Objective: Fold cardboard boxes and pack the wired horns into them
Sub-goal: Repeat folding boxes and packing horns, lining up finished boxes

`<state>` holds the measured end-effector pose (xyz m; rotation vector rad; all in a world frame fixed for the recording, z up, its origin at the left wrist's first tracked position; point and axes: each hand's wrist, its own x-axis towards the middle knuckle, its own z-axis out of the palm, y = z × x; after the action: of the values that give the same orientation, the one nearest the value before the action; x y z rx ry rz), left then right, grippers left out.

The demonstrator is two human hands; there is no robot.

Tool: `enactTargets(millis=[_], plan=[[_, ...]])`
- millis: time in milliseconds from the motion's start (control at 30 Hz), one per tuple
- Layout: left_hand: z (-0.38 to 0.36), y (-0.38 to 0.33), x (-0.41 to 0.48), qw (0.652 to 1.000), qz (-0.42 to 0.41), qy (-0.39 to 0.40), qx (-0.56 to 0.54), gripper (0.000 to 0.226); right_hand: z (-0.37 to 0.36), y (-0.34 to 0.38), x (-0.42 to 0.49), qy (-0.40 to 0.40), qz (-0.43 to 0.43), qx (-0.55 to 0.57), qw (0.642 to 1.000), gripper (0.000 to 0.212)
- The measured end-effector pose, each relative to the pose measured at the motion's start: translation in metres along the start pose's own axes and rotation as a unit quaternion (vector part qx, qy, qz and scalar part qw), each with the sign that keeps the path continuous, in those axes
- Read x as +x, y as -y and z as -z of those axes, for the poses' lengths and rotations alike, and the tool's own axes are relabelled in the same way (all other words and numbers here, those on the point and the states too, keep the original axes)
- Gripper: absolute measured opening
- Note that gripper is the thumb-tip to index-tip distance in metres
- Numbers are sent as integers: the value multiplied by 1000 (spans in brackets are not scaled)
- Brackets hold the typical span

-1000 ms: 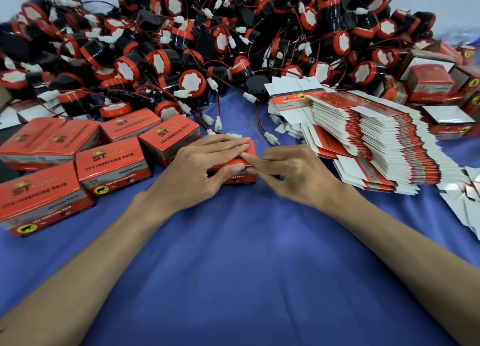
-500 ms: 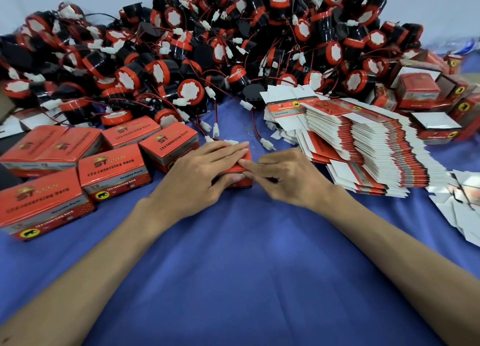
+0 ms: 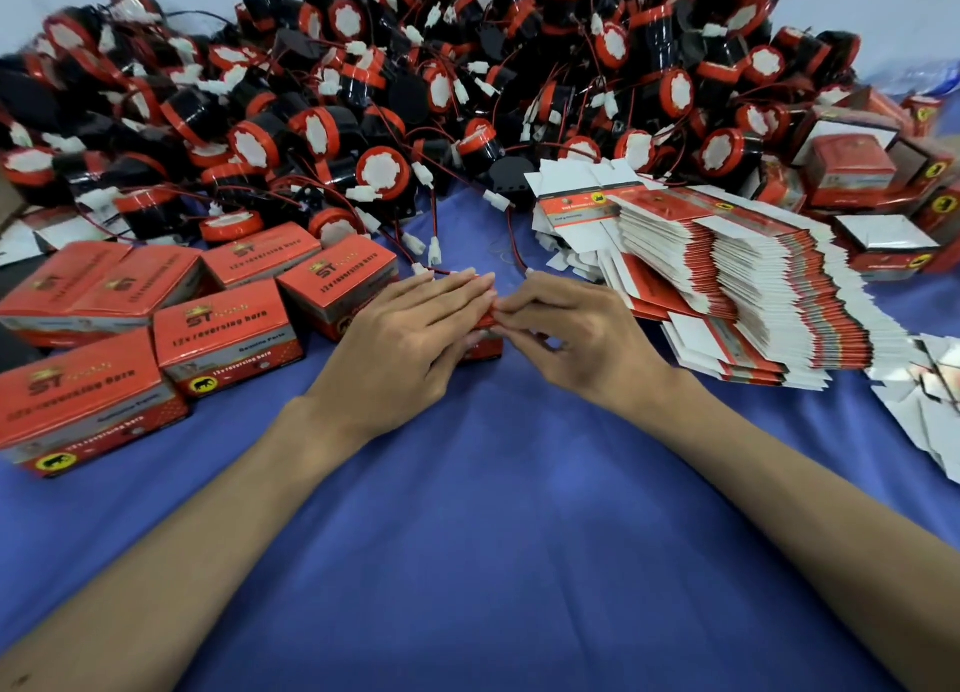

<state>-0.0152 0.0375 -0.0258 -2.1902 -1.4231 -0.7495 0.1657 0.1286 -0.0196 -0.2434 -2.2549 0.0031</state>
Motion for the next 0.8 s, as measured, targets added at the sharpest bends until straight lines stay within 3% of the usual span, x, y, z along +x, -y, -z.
enactTargets(millis=[367, 467, 500, 567, 667, 733, 800], plan=[[-1, -6, 5, 999, 11, -48, 15, 28, 10, -3, 5, 63, -20, 18, 998, 10], [1, -14, 8, 994, 13, -90, 54, 18, 23, -9, 7, 74, 1, -90, 993, 17], [3, -16, 8, 992, 15, -106, 66, 14, 27, -13, 8, 56, -34, -142, 988, 21], [8, -18, 10, 987, 32, -118, 102, 18, 36, -24, 10, 47, -170, -266, 947, 35], [14, -21, 12, 979, 75, -89, 167, 29, 49, -36, 7, 189, -372, -343, 841, 53], [15, -23, 13, 976, 87, -72, 188, 23, 49, -38, 2, 260, -421, -329, 804, 59], [14, -23, 13, 971, 89, -53, 215, 16, 43, -37, -2, 302, -409, -338, 792, 57]])
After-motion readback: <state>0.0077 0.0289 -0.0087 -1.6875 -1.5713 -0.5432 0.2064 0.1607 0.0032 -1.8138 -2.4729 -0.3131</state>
